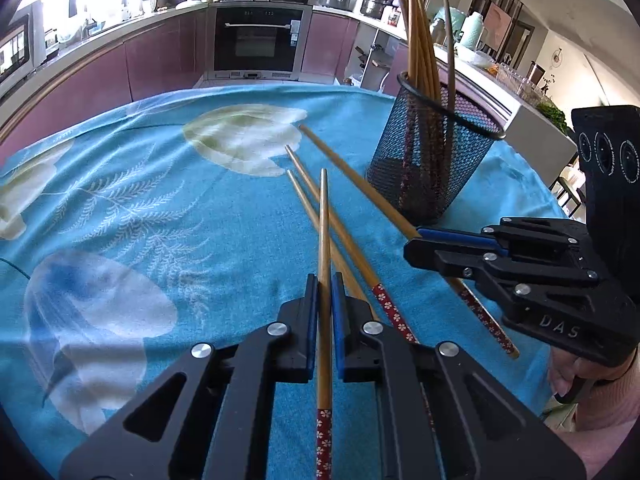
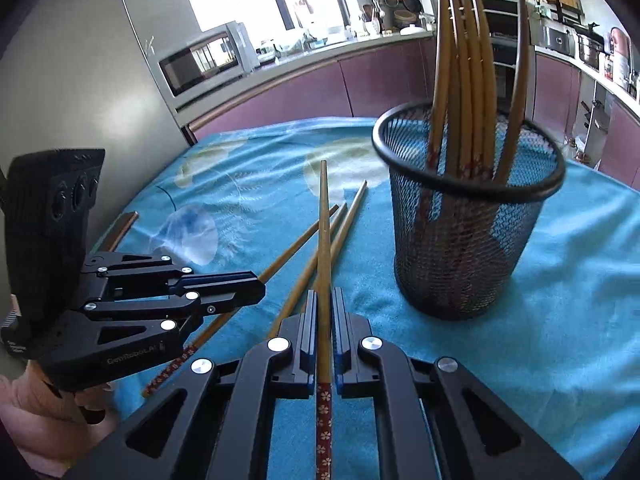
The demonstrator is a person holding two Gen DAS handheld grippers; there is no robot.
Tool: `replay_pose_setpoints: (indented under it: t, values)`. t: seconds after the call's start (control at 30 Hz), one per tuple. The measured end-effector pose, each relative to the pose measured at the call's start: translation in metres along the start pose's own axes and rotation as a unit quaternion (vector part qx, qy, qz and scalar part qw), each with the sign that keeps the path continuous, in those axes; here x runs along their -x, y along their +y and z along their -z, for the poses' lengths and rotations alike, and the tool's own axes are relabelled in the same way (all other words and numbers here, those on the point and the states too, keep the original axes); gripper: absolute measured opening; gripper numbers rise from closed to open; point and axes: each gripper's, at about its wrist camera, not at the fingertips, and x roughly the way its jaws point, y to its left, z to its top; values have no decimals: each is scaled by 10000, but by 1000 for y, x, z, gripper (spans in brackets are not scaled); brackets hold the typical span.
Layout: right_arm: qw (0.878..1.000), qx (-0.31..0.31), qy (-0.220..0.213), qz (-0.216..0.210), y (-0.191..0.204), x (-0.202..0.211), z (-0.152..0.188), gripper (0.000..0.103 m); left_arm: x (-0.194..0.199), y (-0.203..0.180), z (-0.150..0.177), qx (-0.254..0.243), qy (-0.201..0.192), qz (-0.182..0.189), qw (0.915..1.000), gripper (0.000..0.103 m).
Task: Organize utensils
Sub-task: 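Lift both held chopsticks upright and carry them over the mesh cup, then lower both chopsticks down into the mesh cup with both grippers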
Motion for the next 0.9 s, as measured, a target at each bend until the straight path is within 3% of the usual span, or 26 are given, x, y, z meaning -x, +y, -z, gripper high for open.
replay_pose_setpoints:
  t: [0.4, 0.9]
  values:
    - [9974, -60, -677, -241, -2, 51, -13, 6, 60, -12, -20, -95, -680, 519, 9963, 7]
    - [9923, -222, -1015, -671, -20, 74, -22, 6, 113, -27, -44, -154, -1237, 954, 9876, 7]
